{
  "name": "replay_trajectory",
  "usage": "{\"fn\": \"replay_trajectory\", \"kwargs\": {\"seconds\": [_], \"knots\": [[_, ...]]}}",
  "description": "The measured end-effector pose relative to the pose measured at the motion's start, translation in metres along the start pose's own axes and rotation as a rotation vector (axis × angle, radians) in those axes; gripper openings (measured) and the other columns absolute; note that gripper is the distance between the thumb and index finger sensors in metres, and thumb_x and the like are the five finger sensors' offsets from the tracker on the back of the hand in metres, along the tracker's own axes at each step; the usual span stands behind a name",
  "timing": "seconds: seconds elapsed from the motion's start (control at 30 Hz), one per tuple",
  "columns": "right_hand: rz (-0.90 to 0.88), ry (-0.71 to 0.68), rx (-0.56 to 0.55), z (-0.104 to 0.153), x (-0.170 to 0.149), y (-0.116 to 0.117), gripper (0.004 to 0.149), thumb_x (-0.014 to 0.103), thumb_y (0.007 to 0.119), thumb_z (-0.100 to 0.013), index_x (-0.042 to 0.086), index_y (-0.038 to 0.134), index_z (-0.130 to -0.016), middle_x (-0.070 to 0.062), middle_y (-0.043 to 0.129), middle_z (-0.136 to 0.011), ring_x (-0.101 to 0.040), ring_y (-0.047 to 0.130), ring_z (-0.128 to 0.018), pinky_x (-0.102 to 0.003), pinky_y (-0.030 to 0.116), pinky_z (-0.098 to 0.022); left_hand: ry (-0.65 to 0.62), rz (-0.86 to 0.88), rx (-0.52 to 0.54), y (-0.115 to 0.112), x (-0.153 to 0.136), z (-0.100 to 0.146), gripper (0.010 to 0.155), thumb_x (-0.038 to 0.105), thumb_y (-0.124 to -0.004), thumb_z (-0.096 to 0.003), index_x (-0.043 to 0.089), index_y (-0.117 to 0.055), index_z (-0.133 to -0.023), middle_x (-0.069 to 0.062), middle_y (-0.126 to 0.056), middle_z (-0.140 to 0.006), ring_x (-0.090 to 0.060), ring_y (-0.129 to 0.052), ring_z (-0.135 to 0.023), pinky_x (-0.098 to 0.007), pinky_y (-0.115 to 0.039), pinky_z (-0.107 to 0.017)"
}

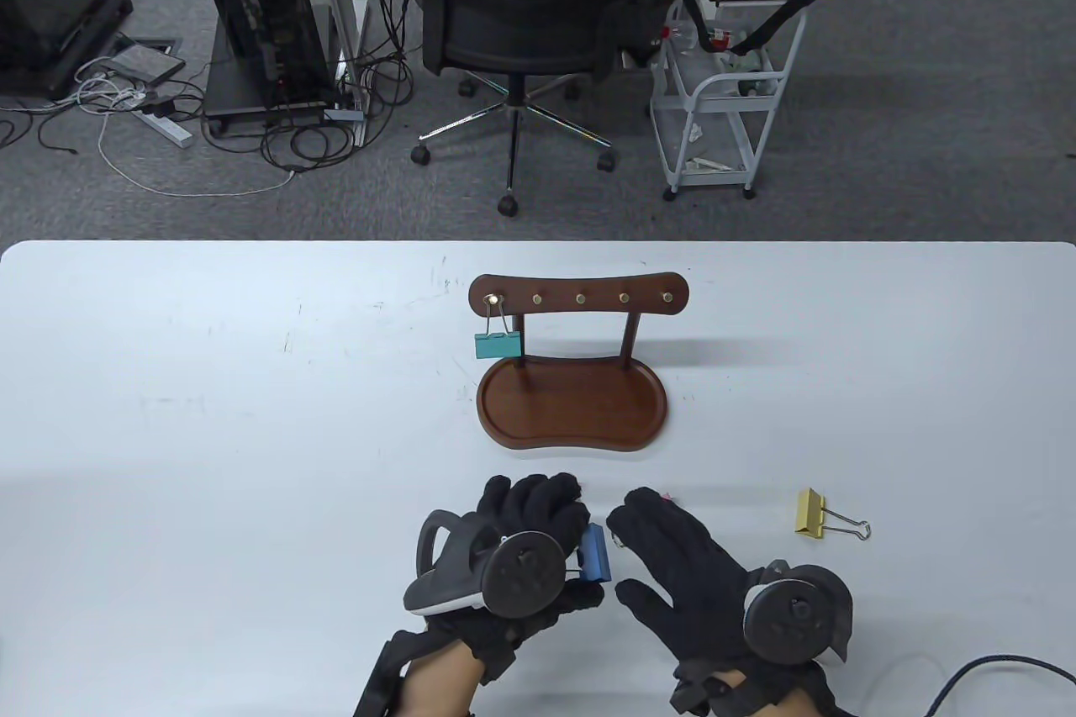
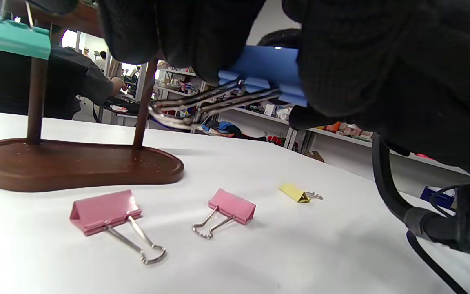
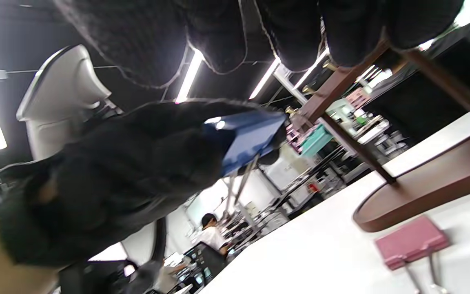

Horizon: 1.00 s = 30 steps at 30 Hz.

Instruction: Hook binder clip onto key rack

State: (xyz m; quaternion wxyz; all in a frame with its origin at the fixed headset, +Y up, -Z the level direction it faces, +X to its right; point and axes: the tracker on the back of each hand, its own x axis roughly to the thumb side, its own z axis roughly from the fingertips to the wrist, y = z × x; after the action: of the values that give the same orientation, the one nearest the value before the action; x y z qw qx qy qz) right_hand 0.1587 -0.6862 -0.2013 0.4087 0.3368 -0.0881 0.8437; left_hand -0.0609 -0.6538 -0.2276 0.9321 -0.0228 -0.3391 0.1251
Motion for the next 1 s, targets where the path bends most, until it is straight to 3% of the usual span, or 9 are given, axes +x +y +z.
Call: {"fn": "replay_trajectory", "kwargs": {"seconds": [0.37, 1.0], "knots": [[-0.018, -0.037, 0.166, -0.004, -0.001, 0.009, 0.062, 0.035, 0.078, -0.053, 0.014, 0.068, -0.111, -0.037, 0.058, -0.112, -0.064, 0.061, -0.093, -0.075, 0.057, -0.060, -0.047, 0.094, 0.036, -0.008, -0.003, 0.015, 0.090, 0.053, -0.094, -0.0410, -0.010, -0.074, -0.103, -0.029, -0.061, -0.116, -0.061, -0.064, -0.103, -0.083, -0.044, -0.069], [-0.012, -0.110, 0.158, -0.005, 0.003, 0.010, 0.063, 0.034, 0.080, -0.050, 0.013, 0.070, -0.109, -0.035, 0.065, -0.107, -0.060, 0.066, -0.090, -0.073, 0.058, -0.060, -0.081, 0.177, 0.067, -0.010, -0.003, 0.022, 0.090, 0.052, -0.095, -0.0398, -0.011, -0.075, -0.101, -0.029, -0.063, -0.115, -0.061, -0.065, -0.102, -0.083, -0.044, -0.069]]}}
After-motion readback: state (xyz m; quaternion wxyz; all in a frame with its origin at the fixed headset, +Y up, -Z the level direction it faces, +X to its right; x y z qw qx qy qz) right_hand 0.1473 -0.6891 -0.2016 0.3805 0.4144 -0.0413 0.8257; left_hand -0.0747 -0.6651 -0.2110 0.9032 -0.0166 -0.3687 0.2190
